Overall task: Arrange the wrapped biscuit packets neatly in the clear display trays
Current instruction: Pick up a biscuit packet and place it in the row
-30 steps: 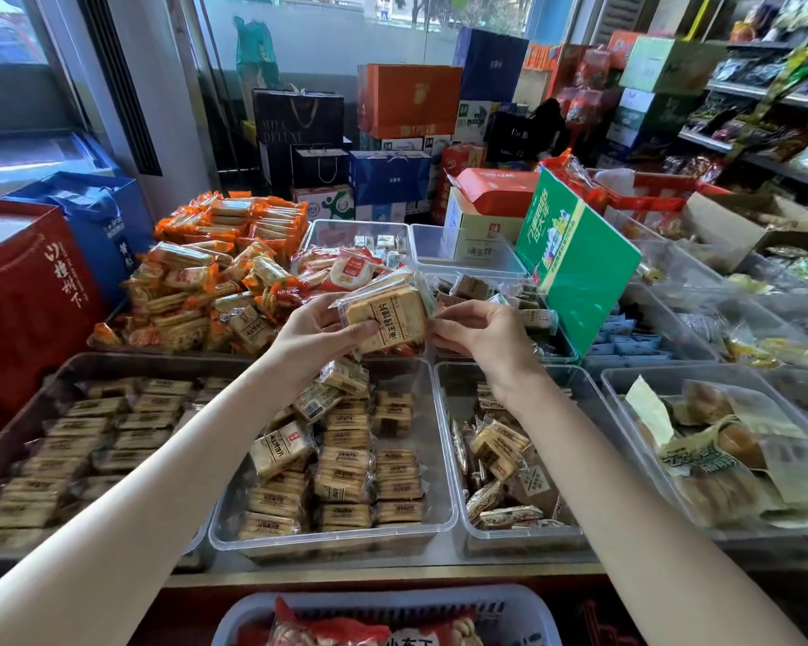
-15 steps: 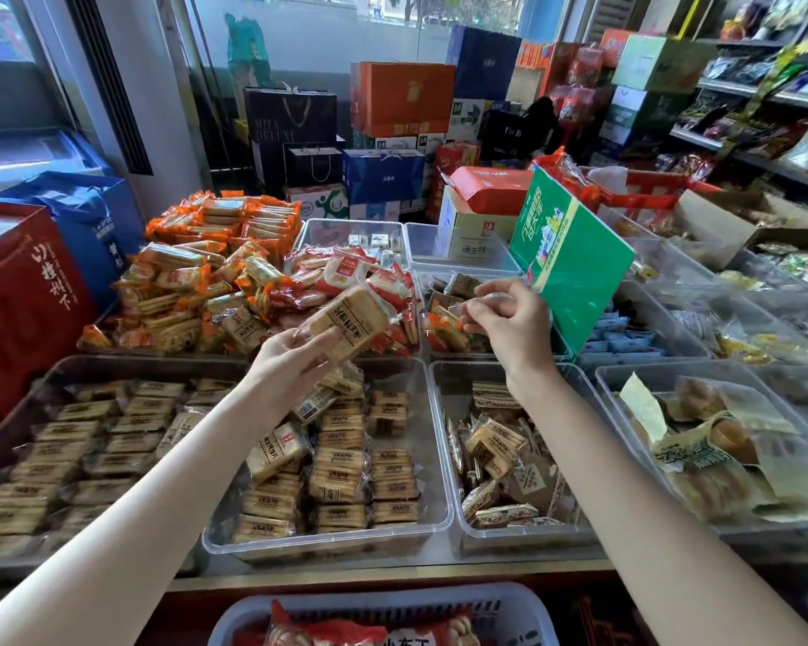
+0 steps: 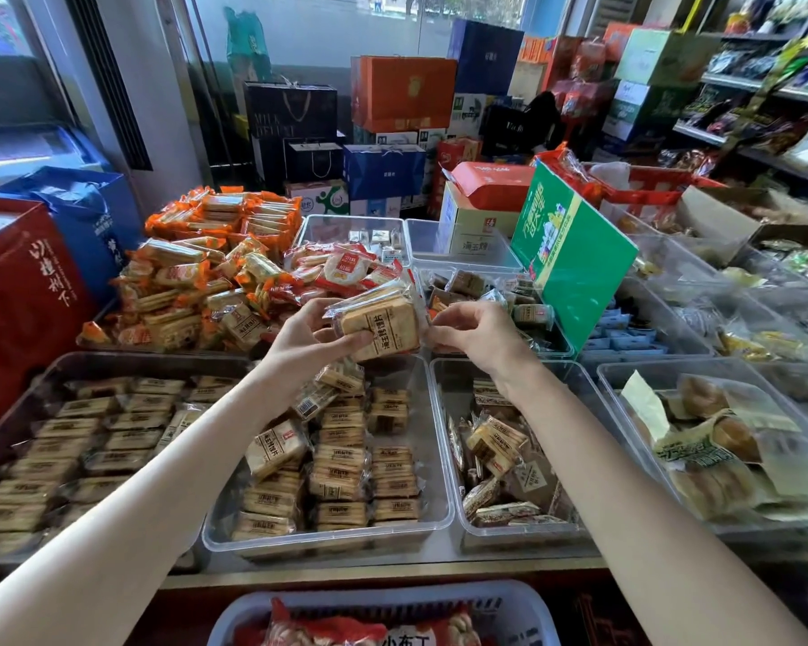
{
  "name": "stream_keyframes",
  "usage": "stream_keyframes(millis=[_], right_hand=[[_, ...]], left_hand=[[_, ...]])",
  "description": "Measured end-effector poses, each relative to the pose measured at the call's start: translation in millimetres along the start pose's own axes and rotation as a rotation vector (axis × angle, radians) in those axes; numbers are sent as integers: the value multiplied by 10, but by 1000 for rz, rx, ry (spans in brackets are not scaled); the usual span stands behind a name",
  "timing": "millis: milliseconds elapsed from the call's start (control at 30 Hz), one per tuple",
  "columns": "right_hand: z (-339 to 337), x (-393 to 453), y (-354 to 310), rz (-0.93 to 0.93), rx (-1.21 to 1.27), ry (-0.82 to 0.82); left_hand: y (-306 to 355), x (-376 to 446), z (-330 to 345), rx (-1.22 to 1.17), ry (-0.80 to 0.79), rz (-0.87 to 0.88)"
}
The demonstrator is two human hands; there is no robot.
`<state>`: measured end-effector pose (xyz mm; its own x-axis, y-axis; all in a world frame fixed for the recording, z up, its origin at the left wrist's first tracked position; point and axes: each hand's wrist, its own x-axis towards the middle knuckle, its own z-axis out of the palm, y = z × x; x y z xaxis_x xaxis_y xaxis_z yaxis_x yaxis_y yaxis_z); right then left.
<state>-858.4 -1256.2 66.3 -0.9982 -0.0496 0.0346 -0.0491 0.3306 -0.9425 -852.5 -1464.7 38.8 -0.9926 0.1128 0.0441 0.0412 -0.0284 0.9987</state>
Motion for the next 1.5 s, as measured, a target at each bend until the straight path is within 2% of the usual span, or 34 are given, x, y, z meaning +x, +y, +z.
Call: stream_keyframes(millis=[233, 333, 467, 700, 867, 1100, 1267, 1300, 1433, 1500], right_hand=[[98, -36, 51, -247, -192, 115], [126, -52, 61, -247, -188, 101], [14, 15, 47, -261, -355, 64], [-15, 21, -87, -304, -135, -11], [-39, 29, -84, -315, -137, -2], [59, 11, 109, -123, 202, 12], [79, 69, 149, -97, 262, -25], [67, 115, 164, -93, 234, -24], [123, 282, 282, -121, -213, -24], [166, 335, 352, -78, -185, 18]], left_hand=[[-5, -13, 57, 25, 2, 8], [6, 8, 56, 92, 18, 52], [35, -6, -45, 224, 11, 48], [46, -5, -5, 340, -4, 55], [18, 21, -14, 408, 7, 101], [-15, 21, 8, 458, 19, 139], [-173, 45, -95, 556, 8, 120], [-203, 47, -106, 585, -3, 117], [-311, 93, -88, 610, -32, 112], [-334, 118, -64, 569, -47, 87]])
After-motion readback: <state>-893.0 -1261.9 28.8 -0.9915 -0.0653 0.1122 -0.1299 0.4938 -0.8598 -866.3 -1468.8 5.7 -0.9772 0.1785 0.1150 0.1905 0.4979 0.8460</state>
